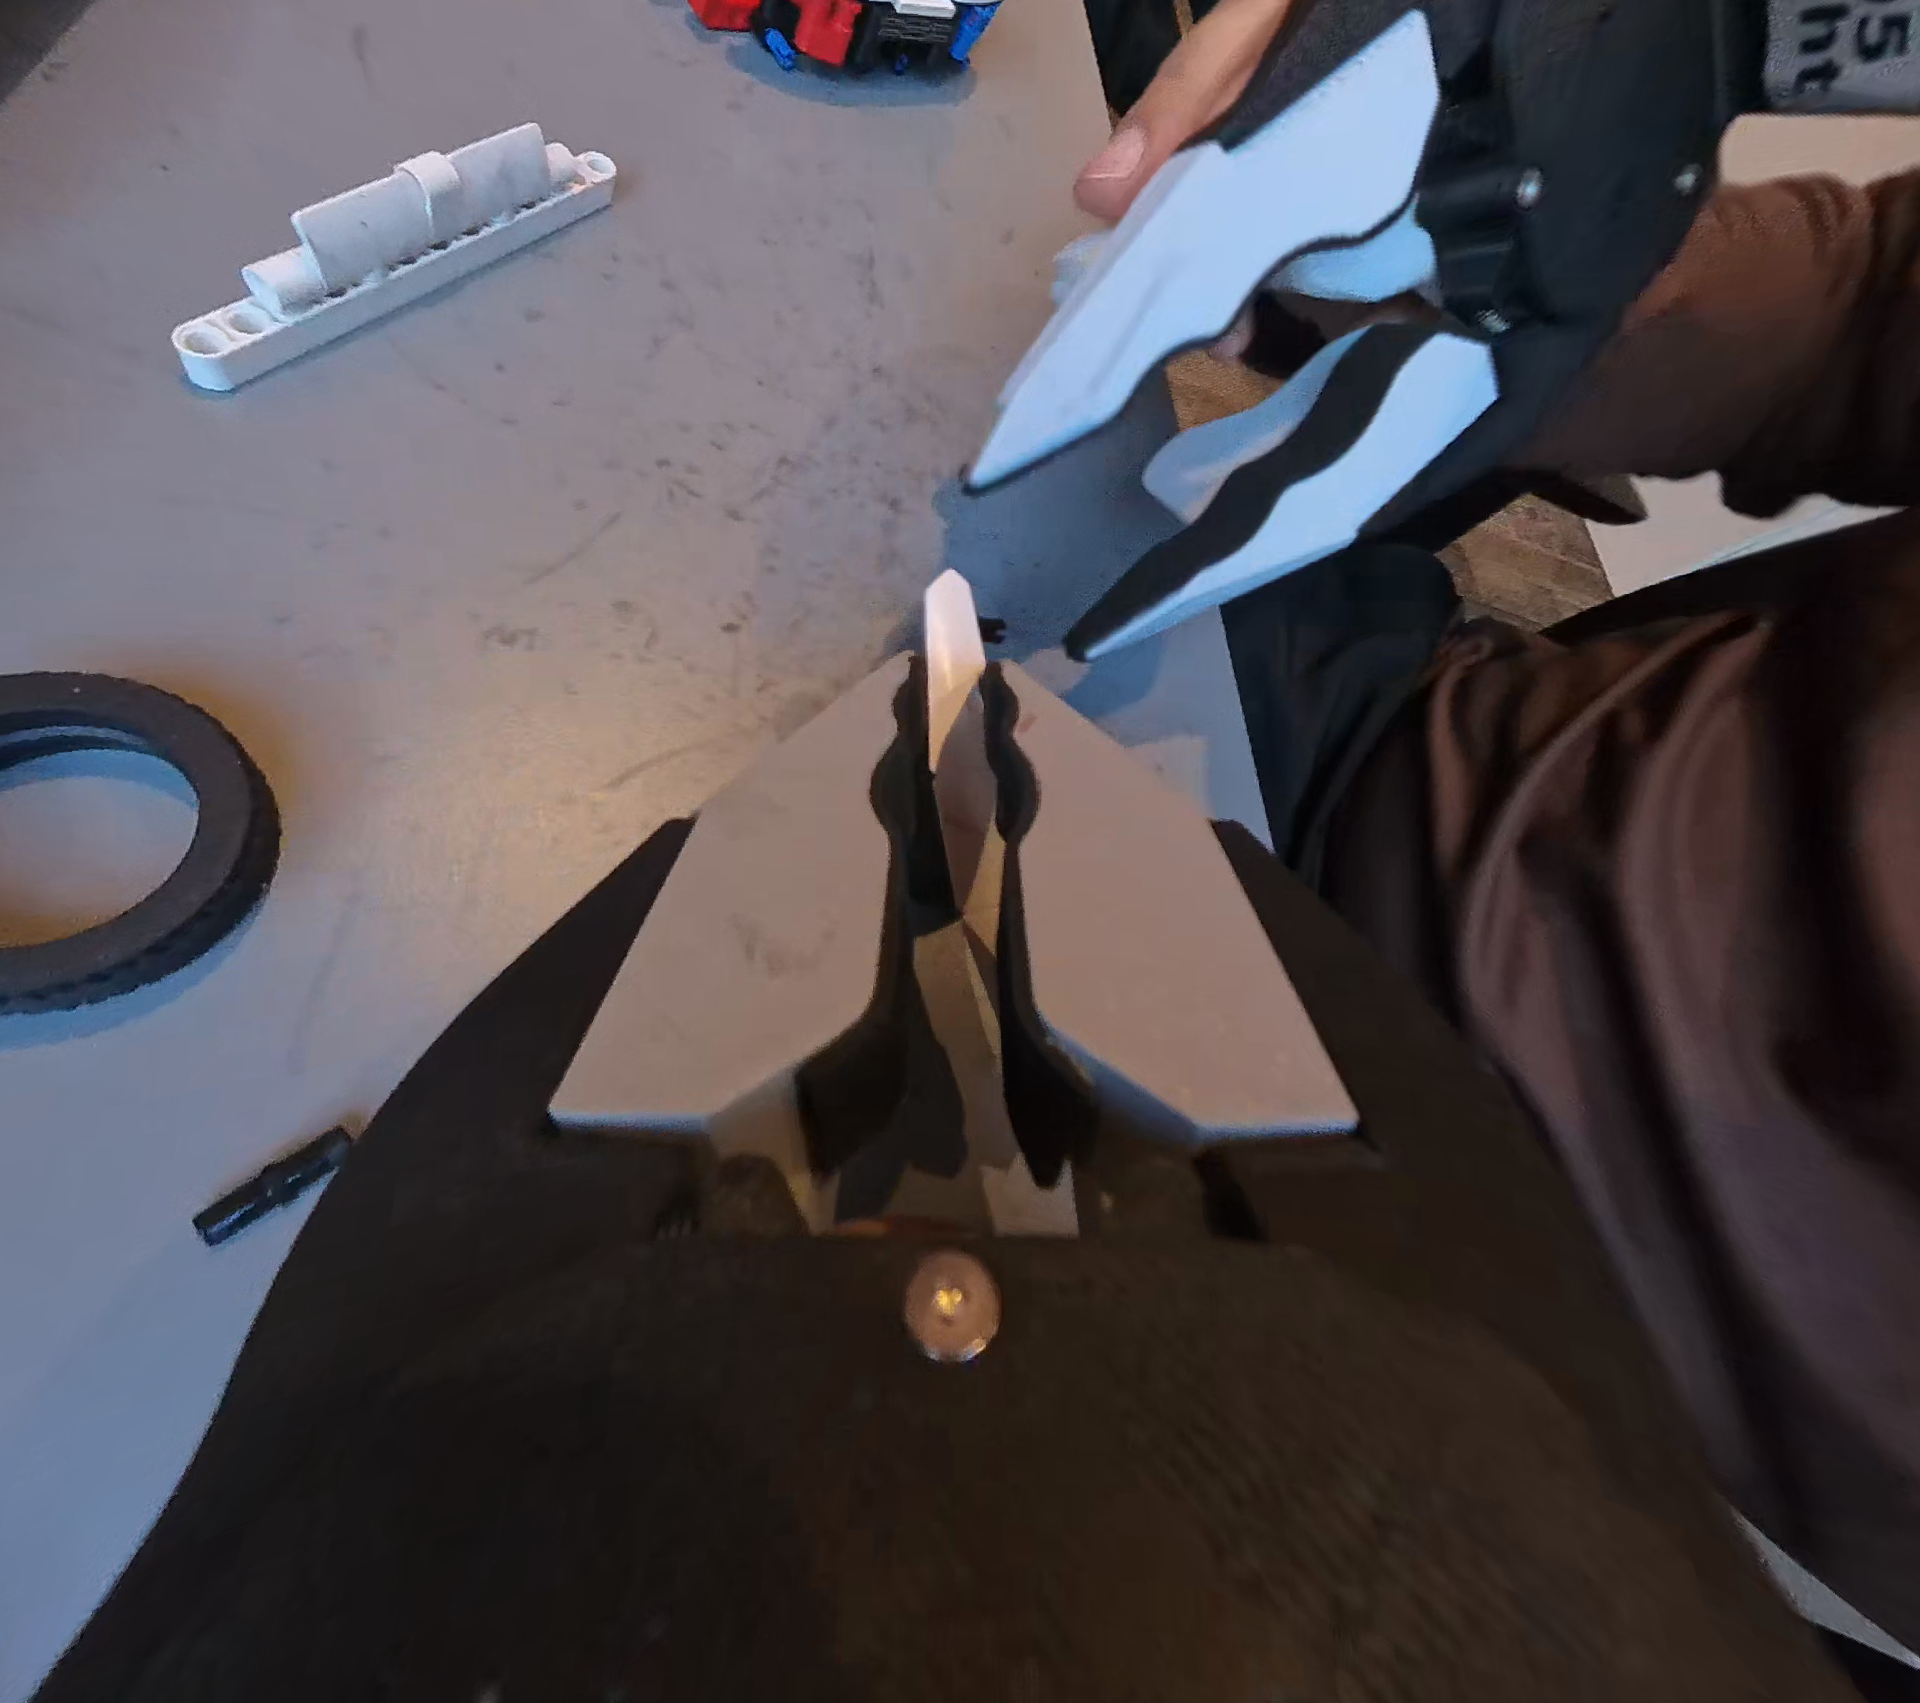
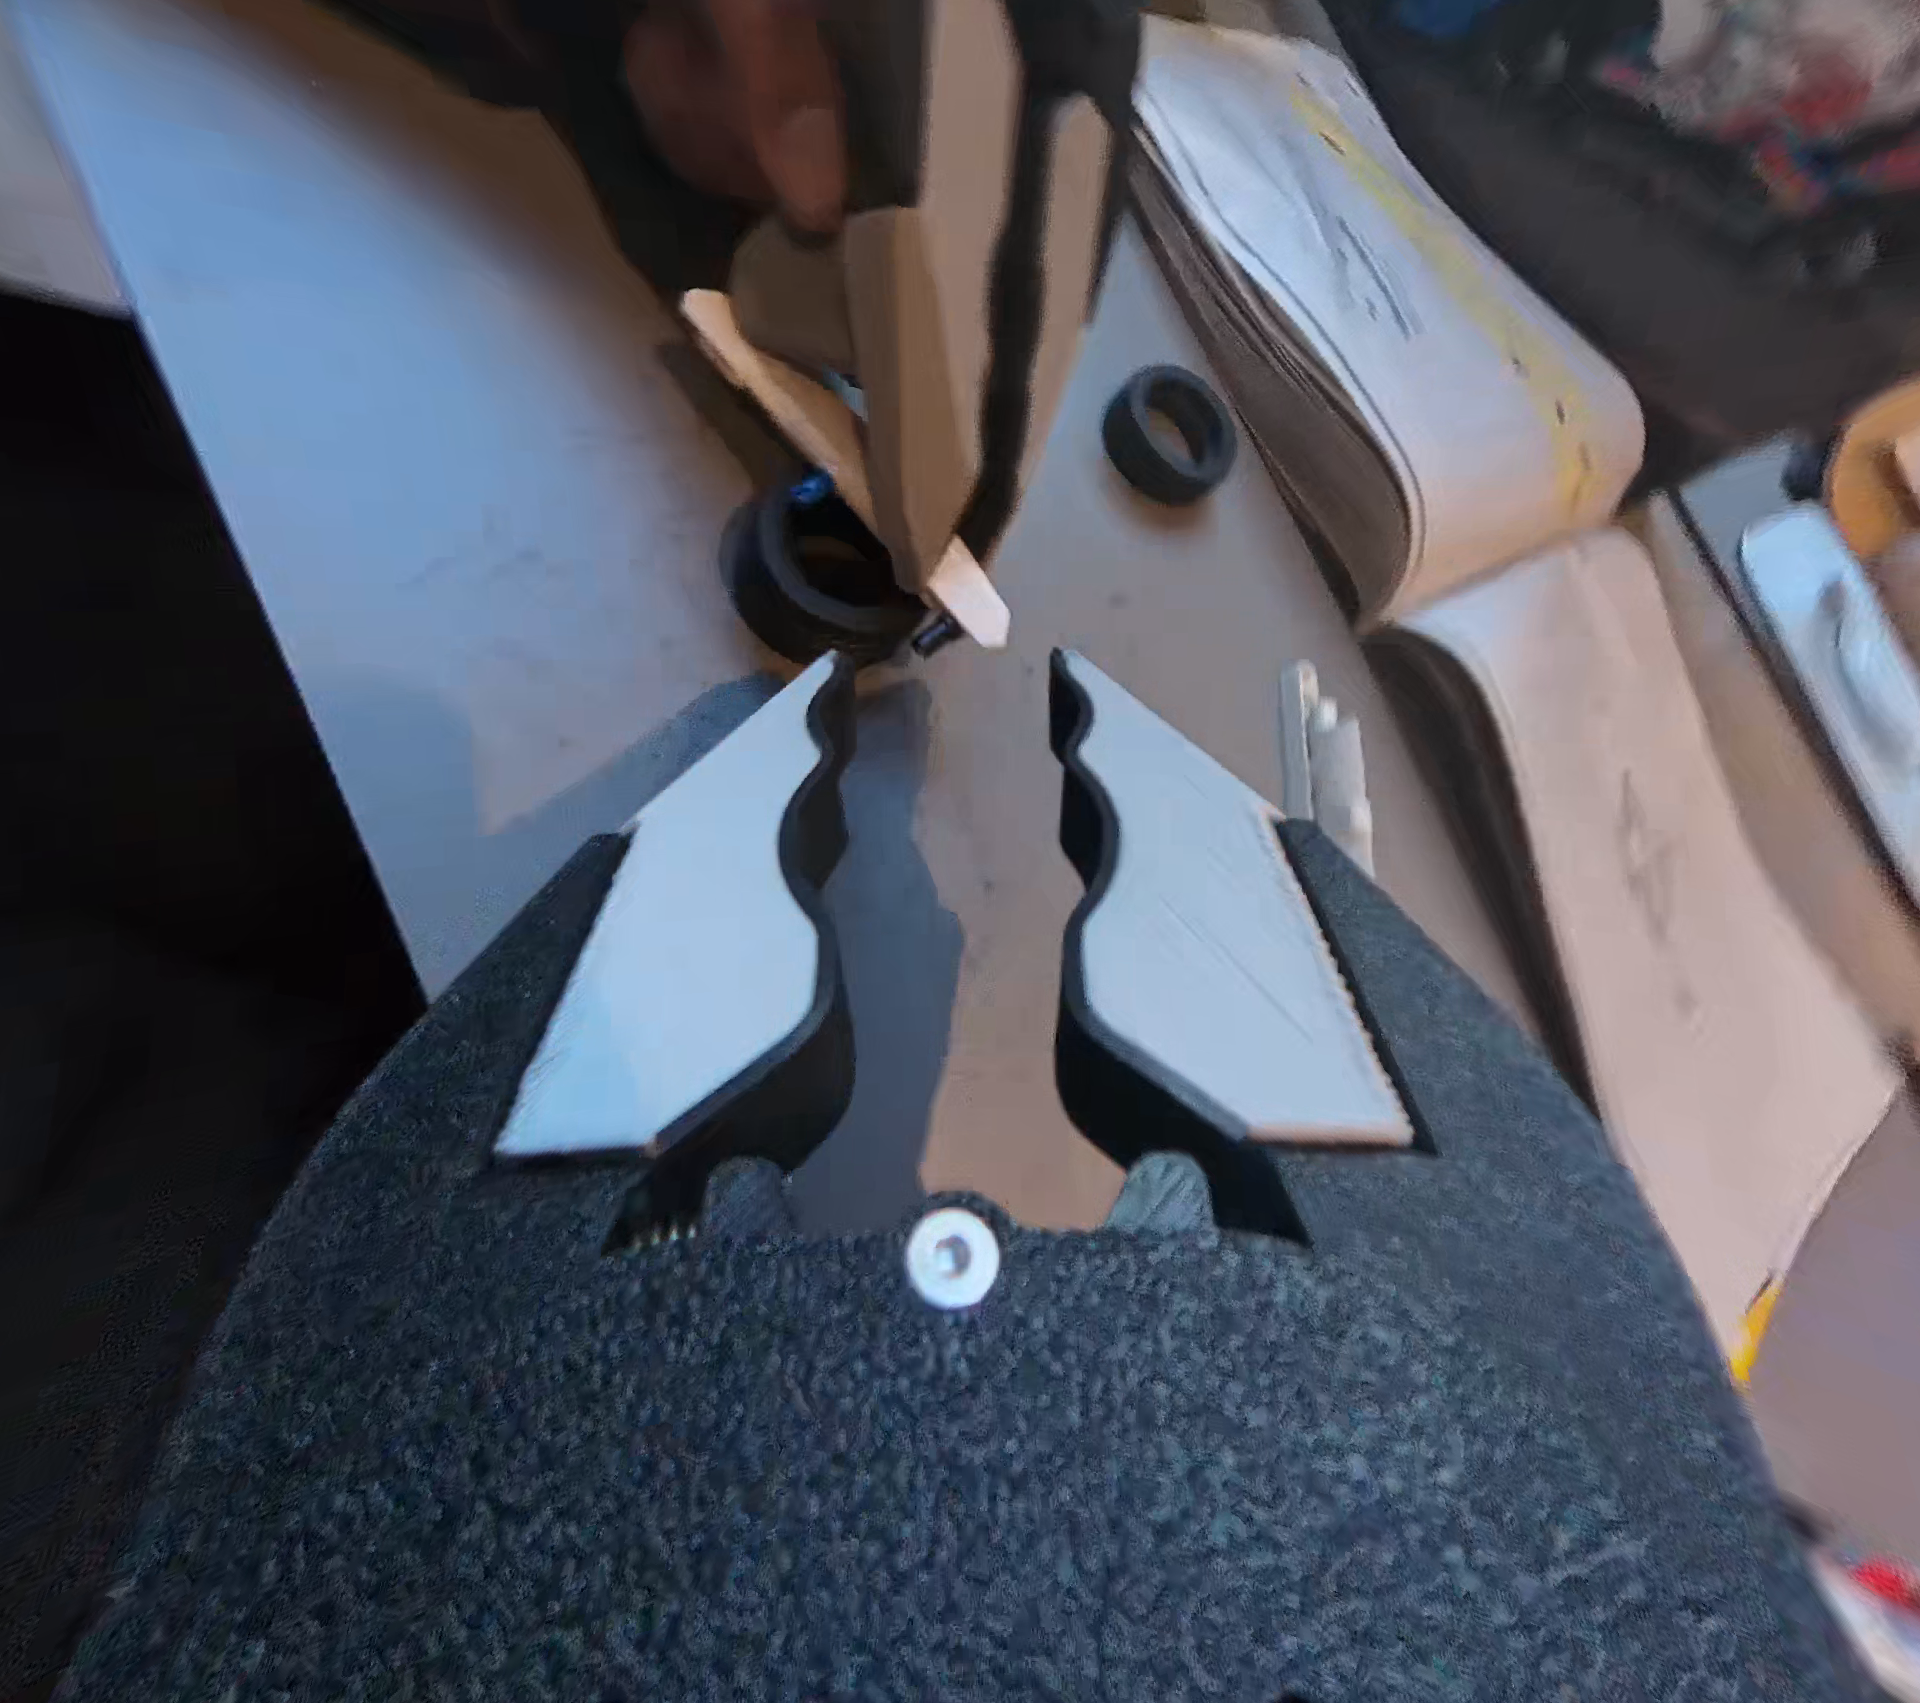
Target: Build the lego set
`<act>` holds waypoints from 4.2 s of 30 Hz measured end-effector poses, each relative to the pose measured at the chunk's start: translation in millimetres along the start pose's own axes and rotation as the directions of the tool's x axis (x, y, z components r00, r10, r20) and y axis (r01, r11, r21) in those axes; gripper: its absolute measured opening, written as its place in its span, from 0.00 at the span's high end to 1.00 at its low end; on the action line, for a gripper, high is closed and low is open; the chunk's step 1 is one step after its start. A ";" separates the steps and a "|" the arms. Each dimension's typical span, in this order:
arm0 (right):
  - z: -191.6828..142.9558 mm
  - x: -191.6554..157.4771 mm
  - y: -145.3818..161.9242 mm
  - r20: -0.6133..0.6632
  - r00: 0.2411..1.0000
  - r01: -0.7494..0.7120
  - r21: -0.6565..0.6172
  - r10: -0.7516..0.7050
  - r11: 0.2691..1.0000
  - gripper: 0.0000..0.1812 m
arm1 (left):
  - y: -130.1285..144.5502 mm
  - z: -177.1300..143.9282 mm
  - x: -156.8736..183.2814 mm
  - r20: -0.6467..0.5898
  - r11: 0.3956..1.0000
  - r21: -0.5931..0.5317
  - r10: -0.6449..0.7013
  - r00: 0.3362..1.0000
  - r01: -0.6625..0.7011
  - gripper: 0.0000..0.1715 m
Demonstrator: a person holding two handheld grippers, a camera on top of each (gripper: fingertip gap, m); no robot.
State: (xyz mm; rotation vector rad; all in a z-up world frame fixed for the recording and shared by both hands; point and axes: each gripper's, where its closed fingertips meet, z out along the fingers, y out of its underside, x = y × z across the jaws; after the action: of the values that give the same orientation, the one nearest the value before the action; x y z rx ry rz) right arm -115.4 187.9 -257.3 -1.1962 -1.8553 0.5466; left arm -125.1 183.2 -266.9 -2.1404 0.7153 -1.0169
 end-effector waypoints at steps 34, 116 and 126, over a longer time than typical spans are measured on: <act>19.5 -12.0 3.9 0.439 0.864 0.266 0.023 -0.248 0.964 0.89 | -5.2 -3.1 -4.6 0.013 0.999 0.011 0.033 0.999 -0.033 0.80; 16.9 5.0 19.8 0.262 0.950 -0.175 -0.010 0.172 0.984 0.97 | 24.6 -84.7 -64.6 0.222 0.556 -0.770 0.694 0.685 -0.313 0.81; 13.8 -0.9 16.6 0.306 0.940 -0.166 0.013 0.154 0.986 0.96 | 38.5 -81.0 -91.4 0.078 0.411 -0.860 0.690 0.719 -0.301 0.93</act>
State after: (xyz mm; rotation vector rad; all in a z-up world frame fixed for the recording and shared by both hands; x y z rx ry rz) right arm -117.9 195.6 -277.2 -1.3027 -2.0003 0.8969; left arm -248.6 196.5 -298.0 -2.4290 1.7219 0.2533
